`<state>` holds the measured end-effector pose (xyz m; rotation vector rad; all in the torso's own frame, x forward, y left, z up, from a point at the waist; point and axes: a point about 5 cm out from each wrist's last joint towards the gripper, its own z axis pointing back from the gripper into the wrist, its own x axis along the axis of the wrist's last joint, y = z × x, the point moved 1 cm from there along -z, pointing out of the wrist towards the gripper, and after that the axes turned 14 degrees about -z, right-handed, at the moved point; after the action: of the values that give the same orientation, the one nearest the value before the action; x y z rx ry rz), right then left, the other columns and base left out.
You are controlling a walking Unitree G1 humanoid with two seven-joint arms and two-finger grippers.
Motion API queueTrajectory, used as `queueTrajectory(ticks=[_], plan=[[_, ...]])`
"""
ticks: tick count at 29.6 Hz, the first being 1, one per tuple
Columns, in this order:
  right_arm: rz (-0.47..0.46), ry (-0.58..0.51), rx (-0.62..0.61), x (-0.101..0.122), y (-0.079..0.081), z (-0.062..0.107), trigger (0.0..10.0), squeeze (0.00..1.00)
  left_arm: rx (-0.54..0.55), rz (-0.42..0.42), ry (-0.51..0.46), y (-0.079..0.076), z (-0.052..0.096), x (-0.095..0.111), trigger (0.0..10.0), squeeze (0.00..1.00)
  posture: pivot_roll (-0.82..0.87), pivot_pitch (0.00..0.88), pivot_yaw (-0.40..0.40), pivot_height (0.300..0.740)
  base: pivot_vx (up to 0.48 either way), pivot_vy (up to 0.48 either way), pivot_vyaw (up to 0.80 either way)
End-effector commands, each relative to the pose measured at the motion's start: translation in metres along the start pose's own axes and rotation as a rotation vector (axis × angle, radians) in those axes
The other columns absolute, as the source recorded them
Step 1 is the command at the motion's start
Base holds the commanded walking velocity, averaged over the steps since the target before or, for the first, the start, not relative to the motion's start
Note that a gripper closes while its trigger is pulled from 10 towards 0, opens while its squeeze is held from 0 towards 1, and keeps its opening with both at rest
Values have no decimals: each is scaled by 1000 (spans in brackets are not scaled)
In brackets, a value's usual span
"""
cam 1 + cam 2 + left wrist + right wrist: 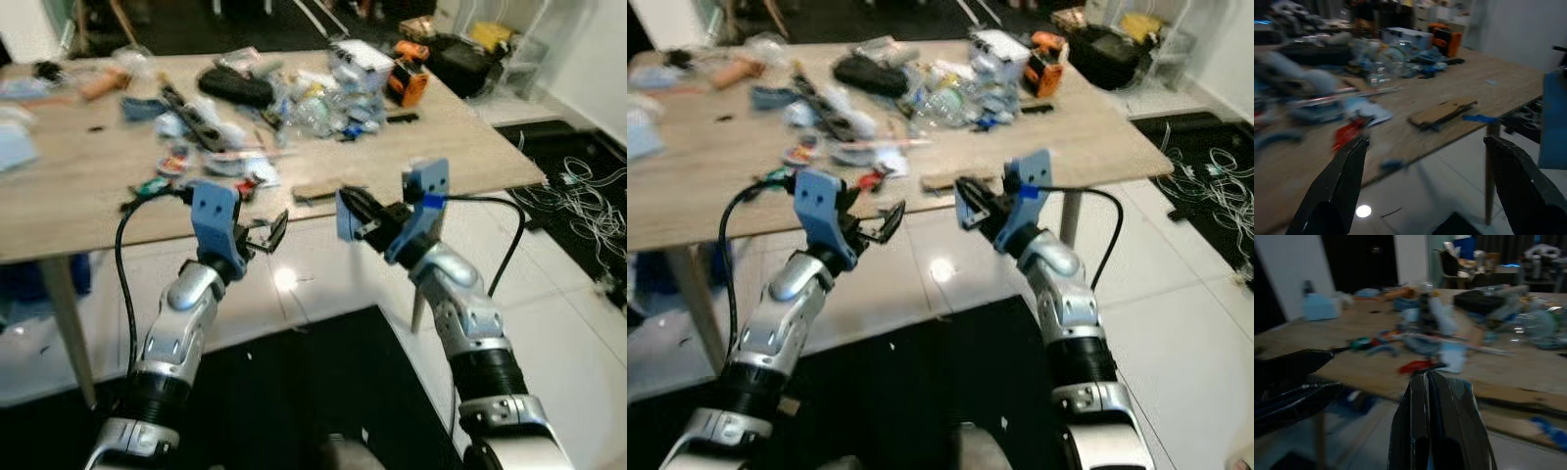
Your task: Picking trash to rubbish bin
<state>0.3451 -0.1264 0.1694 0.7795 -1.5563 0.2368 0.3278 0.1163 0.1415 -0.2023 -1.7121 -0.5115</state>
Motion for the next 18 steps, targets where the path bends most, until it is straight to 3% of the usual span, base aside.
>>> queueTrajectory(ticks=[1, 6, 15, 18], plan=[[-2, 45, -26, -4, -5, 2, 10000, 0, -69, -46, -7, -7, -4, 2, 10000, 0, -78, 0, -27, 740, 0, 0, 0], [-9, 55, -25, -5, -6, 2, 10000, 0, -167, -80, -25, -17, -7, 5, 10000, 0, -75, 0, -32, 740, 0, 0, 0], [-16, 64, -25, -5, -6, 1, 10000, 0, -211, -65, -29, -20, -12, 5, 10000, 0, -76, 0, -35, 740, 0, 0, 0], [-17, 67, -24, -5, -6, 1, 10000, 0, -212, -63, -29, -20, -12, 5, 10000, 0, -75, 0, -37, 740, 0, 0, -533]])
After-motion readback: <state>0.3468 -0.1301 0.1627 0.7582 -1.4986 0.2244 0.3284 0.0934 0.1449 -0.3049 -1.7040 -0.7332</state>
